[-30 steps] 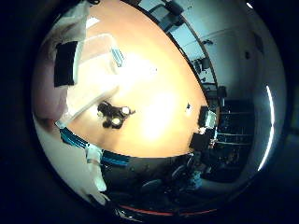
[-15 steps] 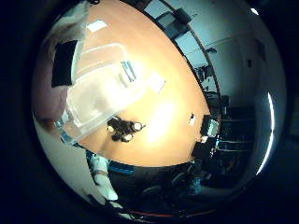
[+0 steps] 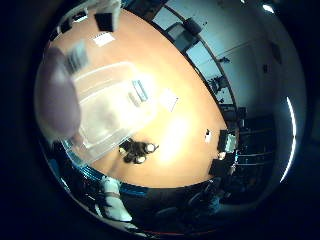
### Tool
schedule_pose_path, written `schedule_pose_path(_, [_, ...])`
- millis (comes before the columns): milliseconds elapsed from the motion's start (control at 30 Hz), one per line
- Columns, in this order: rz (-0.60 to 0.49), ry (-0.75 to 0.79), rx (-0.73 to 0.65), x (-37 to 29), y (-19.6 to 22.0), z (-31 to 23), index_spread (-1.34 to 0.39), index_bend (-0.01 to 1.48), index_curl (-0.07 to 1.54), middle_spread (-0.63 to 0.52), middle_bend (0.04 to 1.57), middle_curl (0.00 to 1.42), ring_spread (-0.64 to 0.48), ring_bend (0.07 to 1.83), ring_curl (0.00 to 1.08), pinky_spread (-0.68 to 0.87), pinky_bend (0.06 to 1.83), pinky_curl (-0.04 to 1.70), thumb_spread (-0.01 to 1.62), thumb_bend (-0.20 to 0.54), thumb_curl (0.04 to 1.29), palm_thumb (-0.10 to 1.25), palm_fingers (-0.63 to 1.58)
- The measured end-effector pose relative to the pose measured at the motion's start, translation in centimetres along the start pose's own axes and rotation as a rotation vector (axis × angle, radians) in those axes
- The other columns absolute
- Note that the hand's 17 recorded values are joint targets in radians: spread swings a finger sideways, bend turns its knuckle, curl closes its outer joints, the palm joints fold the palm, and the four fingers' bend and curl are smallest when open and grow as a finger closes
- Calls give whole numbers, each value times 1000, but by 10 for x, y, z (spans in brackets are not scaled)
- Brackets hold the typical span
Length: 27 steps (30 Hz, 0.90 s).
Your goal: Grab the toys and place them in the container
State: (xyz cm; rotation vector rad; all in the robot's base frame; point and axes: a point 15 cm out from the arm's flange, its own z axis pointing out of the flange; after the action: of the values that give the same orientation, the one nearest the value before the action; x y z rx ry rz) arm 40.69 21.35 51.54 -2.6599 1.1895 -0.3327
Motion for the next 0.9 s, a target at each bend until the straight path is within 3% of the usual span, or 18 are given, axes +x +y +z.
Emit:
schedule_pose_path(200, [-14,-7,-29,-1,6,5,-448,165,384,-29,269,380,146,417,292,440,414,505,960,-29,257,200,58])
schedule_pose_path(500, [-16,-6,-33,0,10,1,-432,158,300,-20,205,341,157,348,258,440,389,407,957,-29,263,199,111])
schedule_pose_path(900, [89,31,-60,49,52,-19,-412,163,279,9,196,324,159,311,246,444,372,347,970,-28,265,216,154])
